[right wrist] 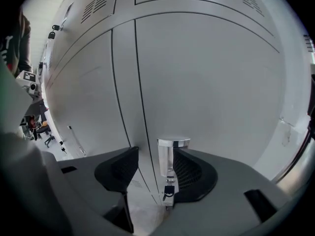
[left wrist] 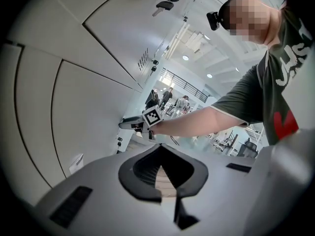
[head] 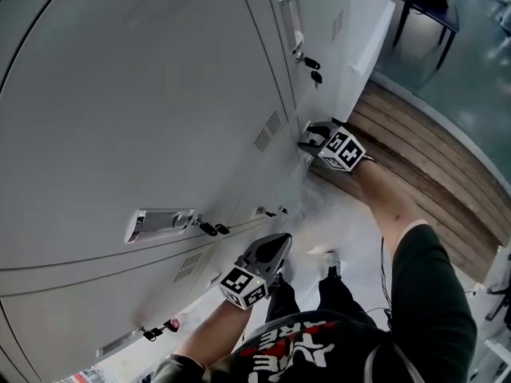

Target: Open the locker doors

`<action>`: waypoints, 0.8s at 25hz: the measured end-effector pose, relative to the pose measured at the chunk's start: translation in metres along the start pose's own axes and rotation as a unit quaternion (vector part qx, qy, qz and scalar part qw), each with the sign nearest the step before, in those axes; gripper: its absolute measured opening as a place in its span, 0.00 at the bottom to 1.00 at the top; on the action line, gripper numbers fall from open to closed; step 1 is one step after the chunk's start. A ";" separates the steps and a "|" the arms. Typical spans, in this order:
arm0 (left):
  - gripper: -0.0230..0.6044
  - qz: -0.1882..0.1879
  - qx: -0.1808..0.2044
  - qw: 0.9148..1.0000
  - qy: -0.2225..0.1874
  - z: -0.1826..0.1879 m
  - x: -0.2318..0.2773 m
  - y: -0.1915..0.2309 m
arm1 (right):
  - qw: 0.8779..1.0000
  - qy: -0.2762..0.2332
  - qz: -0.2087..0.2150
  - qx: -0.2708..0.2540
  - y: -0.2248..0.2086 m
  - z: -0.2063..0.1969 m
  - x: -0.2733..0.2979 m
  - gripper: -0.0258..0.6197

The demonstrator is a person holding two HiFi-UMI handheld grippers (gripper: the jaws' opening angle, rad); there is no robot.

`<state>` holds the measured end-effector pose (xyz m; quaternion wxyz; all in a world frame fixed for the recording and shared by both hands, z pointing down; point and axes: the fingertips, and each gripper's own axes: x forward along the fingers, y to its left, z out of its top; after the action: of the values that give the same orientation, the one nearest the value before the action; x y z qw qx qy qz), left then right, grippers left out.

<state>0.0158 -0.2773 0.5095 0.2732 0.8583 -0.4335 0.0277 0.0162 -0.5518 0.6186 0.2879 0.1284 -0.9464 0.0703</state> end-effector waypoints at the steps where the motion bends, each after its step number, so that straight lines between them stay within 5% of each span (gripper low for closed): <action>1: 0.05 0.000 0.000 1.000 0.000 0.000 0.000 0.000 | 1.000 0.004 0.006 -0.007 0.000 0.000 0.000 0.38; 7: 0.05 0.001 -0.004 1.000 -0.001 -0.001 -0.002 -0.001 | 0.996 0.050 0.031 -0.067 0.005 -0.006 0.008 0.38; 20: 0.05 -0.006 -0.005 1.000 0.004 -0.003 0.000 -0.009 | 0.998 0.033 0.018 -0.050 0.007 -0.020 -0.013 0.37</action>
<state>0.0227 -0.2713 0.5081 0.2798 0.8594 -0.4271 0.0272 0.0351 -0.5385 0.6271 0.3234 0.0940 -0.9410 0.0322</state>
